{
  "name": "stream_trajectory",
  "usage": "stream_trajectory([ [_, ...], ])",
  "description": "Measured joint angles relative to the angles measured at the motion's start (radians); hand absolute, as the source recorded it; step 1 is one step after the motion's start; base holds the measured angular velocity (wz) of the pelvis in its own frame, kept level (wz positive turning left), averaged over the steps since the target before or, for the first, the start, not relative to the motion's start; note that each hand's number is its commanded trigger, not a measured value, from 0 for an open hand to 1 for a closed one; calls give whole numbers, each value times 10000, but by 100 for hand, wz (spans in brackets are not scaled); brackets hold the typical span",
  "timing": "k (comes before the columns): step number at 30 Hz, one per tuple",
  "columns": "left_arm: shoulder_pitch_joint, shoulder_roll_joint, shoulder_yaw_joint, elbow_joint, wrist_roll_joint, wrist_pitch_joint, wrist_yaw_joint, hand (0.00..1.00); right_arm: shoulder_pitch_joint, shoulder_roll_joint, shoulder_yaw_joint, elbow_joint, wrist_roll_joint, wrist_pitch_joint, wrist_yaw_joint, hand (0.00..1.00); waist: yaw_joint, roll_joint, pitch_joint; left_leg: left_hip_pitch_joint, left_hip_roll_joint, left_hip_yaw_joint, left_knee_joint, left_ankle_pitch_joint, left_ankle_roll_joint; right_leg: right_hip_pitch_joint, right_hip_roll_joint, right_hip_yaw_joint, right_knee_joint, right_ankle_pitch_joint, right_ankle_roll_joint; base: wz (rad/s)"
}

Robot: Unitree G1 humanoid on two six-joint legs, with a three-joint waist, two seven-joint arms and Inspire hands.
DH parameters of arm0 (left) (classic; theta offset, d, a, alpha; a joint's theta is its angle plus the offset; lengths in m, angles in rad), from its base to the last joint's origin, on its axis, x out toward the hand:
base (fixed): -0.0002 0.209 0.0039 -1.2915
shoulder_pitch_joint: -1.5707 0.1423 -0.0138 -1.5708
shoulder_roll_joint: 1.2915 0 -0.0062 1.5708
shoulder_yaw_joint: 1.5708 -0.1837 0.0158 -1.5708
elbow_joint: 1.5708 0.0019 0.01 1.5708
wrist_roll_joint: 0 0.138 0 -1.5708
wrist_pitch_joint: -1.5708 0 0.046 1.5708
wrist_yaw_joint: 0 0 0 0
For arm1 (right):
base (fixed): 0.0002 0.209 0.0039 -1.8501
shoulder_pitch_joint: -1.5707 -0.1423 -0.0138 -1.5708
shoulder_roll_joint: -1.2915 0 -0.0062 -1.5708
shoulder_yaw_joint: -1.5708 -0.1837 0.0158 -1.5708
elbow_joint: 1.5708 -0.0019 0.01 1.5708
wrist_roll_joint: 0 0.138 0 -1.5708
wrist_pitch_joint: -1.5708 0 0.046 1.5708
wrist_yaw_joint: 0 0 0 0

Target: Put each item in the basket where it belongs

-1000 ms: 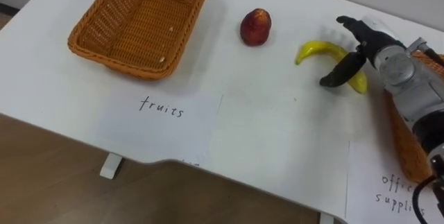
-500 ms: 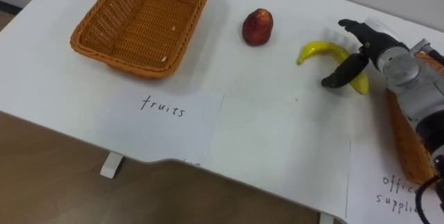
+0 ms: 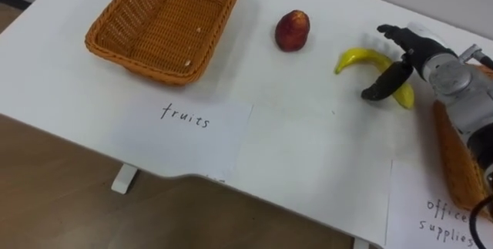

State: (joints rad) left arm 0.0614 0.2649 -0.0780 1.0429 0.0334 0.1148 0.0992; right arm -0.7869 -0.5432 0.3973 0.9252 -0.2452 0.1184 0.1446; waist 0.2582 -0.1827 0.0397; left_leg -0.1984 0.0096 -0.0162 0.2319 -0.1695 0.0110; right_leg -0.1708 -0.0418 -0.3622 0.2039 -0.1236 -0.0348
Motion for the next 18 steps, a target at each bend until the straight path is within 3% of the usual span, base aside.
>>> stream_trajectory([
  [16,-117,242,-254,13,63,-139,9,0,-80,-156,912,18,47,-296,531,0,259,-172,61,-2,-38,-166,19,-1,-1,75,-10,-133,-9,2,-3,3],
  [17,-123,244,-254,24,73,-138,8,0,-79,-156,930,15,36,-293,598,23,268,-191,56,-1,-45,-167,21,-1,-1,78,-8,-133,-8,2,-3,0],
  [18,-124,244,-255,35,70,-138,-11,0,-78,-176,953,16,36,-284,686,83,281,-191,57,-1,-48,-167,31,-1,-2,88,-7,-134,-9,2,-3,0],
])
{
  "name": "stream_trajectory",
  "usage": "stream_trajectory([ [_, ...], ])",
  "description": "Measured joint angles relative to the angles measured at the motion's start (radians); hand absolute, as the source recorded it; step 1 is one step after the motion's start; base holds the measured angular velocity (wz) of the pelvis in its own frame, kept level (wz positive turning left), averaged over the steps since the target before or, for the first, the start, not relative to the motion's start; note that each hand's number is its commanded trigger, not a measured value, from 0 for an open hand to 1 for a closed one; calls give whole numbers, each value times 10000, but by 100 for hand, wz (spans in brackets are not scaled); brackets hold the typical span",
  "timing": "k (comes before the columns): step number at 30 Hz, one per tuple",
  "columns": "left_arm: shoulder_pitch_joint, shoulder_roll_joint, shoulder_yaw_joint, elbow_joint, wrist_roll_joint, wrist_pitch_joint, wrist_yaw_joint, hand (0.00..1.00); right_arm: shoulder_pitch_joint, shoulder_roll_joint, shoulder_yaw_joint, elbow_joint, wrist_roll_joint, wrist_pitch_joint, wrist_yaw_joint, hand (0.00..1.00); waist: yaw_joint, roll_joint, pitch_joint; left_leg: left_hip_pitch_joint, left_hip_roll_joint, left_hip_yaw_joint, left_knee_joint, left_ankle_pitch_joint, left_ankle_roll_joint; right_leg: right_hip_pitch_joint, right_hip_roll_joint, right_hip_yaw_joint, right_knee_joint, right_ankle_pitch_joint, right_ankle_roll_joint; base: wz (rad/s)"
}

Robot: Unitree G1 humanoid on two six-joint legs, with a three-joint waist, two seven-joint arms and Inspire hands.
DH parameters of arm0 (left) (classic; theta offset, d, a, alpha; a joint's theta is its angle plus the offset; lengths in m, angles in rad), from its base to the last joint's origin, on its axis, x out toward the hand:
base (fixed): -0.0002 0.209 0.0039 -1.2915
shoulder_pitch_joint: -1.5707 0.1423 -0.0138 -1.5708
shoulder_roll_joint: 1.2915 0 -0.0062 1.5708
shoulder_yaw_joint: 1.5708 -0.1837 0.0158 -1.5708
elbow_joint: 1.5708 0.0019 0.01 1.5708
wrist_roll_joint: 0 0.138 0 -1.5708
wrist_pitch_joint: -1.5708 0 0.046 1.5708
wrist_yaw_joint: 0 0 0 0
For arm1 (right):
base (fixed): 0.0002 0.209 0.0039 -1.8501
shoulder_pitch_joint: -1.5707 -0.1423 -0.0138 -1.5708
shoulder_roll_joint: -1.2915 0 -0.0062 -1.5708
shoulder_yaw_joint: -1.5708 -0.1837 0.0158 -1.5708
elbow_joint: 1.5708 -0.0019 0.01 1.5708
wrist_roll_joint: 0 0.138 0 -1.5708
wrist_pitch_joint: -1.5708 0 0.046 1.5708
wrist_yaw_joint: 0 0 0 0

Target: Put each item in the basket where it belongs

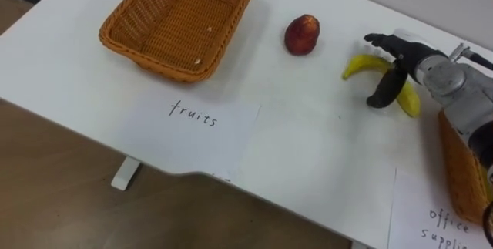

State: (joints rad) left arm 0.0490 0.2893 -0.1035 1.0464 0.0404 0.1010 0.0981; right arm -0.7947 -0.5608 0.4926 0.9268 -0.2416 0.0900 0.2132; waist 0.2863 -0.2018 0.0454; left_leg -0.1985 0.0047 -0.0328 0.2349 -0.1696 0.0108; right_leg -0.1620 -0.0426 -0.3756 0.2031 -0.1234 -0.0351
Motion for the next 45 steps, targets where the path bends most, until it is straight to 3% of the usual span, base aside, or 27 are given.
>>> stream_trajectory([
  [1,-10,1,0,2,-1,1,-19,0,0,-28,52,-1,2,-1,87,100,14,1,0,4,-1,-1,6,0,0,7,0,-1,0,0,0,0],
  [6,-207,18,0,49,-52,4,-180,0,5,-212,382,16,28,24,300,100,149,5,2,16,-1,-9,27,1,-2,22,1,10,0,2,-3,0],
  [15,-262,29,-3,102,-72,14,-335,0,-26,-331,361,206,-8,223,-305,100,478,50,34,8,-7,-96,33,4,-4,25,3,-87,-31,3,-5,1],
  [29,-350,46,6,282,95,-167,-357,0,45,-337,334,-94,-357,205,-343,100,461,22,14,-7,-7,-72,-3,3,-5,51,24,-78,-150,3,-4,1],
  [38,-302,57,8,398,-88,-170,-400,0,373,-285,335,-1099,-531,212,-215,100,168,-25,-21,18,-9,-15,45,4,-7,99,28,-64,-154,4,-5,-1],
  [44,-145,57,46,398,-93,-201,-164,0,774,-284,304,-3809,-1226,271,140,100,-272,-72,-86,26,7,104,14,9,-13,18,68,141,-150,11,-18,-7],
  [45,-125,57,31,397,-94,-206,-122,0,772,-284,304,-4200,-1195,180,138,100,-356,-80,-140,54,10,104,16,11,-16,38,70,154,-151,12,-18,0],
])
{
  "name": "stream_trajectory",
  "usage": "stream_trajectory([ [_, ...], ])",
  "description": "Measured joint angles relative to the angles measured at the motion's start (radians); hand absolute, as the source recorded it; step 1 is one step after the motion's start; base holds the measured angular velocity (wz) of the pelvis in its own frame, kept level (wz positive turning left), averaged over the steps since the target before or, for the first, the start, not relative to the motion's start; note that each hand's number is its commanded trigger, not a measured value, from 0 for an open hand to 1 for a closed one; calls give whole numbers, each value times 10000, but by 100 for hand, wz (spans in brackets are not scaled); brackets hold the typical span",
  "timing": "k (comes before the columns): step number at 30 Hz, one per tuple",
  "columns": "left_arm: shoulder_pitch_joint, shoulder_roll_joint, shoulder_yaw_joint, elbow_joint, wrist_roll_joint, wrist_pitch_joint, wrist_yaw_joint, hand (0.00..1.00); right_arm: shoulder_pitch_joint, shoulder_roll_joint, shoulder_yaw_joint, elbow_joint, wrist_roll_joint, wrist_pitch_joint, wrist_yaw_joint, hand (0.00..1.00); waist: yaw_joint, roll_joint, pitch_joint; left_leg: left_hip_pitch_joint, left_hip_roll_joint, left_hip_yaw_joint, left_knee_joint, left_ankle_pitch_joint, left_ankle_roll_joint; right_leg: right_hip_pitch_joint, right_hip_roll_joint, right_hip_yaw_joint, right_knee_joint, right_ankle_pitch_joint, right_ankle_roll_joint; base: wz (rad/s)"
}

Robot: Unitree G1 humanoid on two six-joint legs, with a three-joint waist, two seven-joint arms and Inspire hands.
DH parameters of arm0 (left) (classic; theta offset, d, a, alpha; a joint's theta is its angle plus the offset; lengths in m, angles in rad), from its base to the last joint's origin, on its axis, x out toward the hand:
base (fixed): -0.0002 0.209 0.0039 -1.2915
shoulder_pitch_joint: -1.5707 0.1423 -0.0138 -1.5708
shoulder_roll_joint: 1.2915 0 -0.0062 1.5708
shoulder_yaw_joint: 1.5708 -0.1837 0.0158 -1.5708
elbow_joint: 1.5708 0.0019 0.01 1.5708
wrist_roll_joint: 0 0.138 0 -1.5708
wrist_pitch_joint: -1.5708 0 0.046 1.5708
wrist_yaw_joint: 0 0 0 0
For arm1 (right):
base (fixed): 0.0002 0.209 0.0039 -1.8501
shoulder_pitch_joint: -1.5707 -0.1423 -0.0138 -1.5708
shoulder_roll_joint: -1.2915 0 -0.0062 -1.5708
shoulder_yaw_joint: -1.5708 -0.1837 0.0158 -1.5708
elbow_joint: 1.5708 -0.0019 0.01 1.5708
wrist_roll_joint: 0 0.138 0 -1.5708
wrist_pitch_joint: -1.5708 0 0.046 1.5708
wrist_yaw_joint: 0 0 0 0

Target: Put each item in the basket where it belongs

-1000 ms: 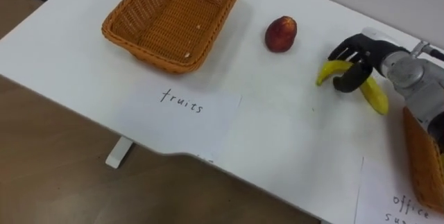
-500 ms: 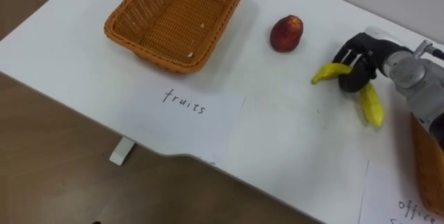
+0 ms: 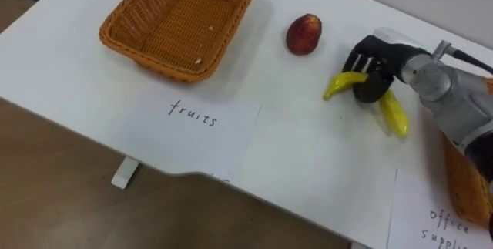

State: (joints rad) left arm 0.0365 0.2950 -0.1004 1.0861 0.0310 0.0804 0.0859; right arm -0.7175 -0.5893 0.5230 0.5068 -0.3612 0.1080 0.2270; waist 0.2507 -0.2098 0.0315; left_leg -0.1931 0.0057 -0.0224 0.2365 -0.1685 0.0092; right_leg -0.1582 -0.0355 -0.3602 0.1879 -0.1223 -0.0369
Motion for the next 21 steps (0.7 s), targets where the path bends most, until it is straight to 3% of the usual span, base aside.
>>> stream_trajectory([
  [3,14,0,0,9,3,-77,35,0,-3,0,-1,-307,-5,-193,-9,100,-29,6,-54,245,0,20,-16,1,0,236,-8,33,-26,0,1,0],
  [15,634,3,120,-100,91,-146,307,0,-3,-2,-10,-963,4,-193,-57,100,-102,111,-135,661,9,41,-134,13,-18,694,-3,29,-15,35,-4,0],
  [21,930,-12,275,-105,130,69,371,0,-3,-31,-51,-2182,-36,-8,-43,100,-262,124,-172,731,26,34,-157,45,-48,716,22,37,-13,47,-23,0],
])
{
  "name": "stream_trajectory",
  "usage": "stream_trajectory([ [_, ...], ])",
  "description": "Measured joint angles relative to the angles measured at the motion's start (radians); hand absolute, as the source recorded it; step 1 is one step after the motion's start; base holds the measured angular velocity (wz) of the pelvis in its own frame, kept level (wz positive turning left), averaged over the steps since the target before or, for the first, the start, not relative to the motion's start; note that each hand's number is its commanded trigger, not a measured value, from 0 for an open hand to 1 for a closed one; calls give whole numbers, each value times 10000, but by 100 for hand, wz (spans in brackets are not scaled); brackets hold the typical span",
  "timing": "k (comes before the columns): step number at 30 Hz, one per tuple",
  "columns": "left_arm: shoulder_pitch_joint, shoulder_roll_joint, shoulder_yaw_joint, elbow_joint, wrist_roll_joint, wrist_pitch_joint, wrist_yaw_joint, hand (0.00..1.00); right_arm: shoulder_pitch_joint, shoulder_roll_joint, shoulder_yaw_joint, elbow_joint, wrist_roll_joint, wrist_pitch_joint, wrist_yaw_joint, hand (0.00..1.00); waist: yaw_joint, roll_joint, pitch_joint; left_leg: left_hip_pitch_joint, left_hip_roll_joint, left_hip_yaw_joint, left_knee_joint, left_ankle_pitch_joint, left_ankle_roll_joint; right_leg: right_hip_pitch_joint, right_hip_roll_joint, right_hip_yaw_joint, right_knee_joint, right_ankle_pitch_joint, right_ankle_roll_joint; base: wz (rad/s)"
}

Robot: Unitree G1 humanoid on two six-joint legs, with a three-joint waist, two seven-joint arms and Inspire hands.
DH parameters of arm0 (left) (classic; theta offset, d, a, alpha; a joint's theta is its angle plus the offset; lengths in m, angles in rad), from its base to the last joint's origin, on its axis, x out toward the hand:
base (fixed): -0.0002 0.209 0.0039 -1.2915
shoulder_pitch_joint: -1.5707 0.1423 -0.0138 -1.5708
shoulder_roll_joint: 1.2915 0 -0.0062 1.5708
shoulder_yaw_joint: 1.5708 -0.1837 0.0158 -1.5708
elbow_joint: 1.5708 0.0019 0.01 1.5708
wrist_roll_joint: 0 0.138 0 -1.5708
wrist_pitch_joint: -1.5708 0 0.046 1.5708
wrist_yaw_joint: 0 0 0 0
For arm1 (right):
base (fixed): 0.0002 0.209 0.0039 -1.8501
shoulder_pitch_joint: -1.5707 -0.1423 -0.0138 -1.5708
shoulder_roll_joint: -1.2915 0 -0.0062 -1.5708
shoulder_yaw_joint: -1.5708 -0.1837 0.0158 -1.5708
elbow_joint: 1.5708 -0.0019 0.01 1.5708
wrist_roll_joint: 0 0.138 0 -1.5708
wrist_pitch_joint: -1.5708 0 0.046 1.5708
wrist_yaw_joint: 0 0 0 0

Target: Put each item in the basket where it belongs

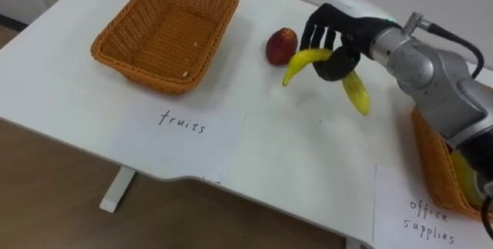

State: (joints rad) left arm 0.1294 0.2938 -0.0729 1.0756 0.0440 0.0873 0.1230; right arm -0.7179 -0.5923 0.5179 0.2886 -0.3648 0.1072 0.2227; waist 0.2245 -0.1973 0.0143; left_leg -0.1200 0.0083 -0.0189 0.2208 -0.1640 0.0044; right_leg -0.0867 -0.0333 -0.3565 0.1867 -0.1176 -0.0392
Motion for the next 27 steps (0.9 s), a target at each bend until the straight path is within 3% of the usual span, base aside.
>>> stream_trajectory([
  [4,122,-47,380,-1,155,78,51,0,0,-30,-367,-1165,26,236,239,100,-78,-10,-9,79,-4,-42,-44,10,1,33,1,3,-4,0,0,0],
  [8,290,-73,691,-41,154,161,81,0,-2,-24,-445,-1614,19,253,379,100,-36,-31,-69,350,-6,-88,-180,25,1,228,5,23,-23,-3,5,2],
  [15,308,-92,694,-66,167,163,249,0,-11,53,-458,-1691,59,275,748,100,93,-48,-80,623,-16,-122,-256,24,3,471,-3,2,-24,-10,16,1],
  [22,418,-112,671,-345,579,352,274,0,-11,111,-456,-2187,42,684,864,100,338,-119,-87,645,-19,-63,-355,61,-18,489,22,126,-22,-14,16,-3],
  [27,684,-131,675,-341,472,392,418,0,-11,673,-453,-2190,259,855,849,100,467,-304,-30,778,-17,-114,-409,85,-27,642,27,81,-33,-23,27,2],
])
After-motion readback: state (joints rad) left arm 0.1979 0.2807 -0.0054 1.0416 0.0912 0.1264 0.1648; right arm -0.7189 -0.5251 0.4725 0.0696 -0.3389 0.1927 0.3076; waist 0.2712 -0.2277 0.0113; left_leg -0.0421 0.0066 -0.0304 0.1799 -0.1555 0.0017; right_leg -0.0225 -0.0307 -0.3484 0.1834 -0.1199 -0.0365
